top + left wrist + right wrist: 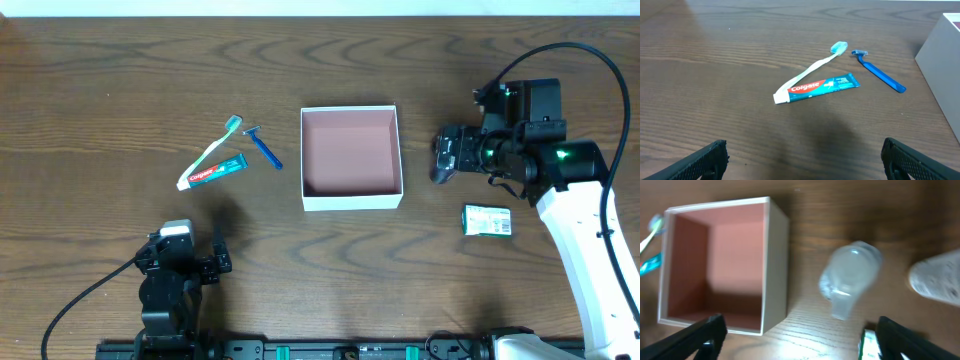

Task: Pack container
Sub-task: 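Reach the right gripper to the foam soap bottle and grasp it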

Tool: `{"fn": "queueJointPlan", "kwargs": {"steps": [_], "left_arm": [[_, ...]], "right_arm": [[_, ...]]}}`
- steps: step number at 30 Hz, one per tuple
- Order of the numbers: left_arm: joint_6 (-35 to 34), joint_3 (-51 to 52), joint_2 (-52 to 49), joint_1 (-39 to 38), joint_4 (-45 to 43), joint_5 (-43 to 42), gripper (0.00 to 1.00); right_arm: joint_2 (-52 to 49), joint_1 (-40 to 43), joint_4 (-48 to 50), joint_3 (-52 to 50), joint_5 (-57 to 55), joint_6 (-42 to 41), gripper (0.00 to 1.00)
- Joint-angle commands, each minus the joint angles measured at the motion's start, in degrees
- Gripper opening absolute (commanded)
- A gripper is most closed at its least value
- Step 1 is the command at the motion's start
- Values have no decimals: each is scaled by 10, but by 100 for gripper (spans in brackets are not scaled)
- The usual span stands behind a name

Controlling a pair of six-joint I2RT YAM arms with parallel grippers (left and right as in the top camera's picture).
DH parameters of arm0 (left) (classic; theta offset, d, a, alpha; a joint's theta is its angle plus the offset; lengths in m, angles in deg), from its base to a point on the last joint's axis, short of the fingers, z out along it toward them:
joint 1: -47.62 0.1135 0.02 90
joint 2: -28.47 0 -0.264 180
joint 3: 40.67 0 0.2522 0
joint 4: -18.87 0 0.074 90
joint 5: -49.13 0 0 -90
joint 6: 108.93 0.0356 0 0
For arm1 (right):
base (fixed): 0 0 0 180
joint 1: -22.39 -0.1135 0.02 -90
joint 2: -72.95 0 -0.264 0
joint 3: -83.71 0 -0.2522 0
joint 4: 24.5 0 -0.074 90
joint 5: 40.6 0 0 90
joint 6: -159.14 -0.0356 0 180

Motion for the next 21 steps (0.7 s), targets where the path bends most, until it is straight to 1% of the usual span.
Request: {"fn": "queueJointPlan", "kwargs": {"steps": [1,2,4,11,16,17,21], "left_arm": [[-1,10,3,2,0,2,98],[-1,10,3,2,0,2,98],[-1,10,3,2,0,2,98],[-1,10,3,2,0,2,98],[-1,10,3,2,0,2,98],[0,10,3,2,0,2,98],[-1,10,3,2,0,2,98]], "right_arm": [[-10,-5,-2,15,-68,-62,89],[-16,-5,-2,15,-71,-69,87],[-30,-5,1,15,-79,-82,88],[-91,-5,34,15,-80,-85,87],[-127,-5,44,15,-107,-89,86],[-133,-5,46,15,-106,-89,86],[-148,-5,52,15,-106,-88,77]]}}
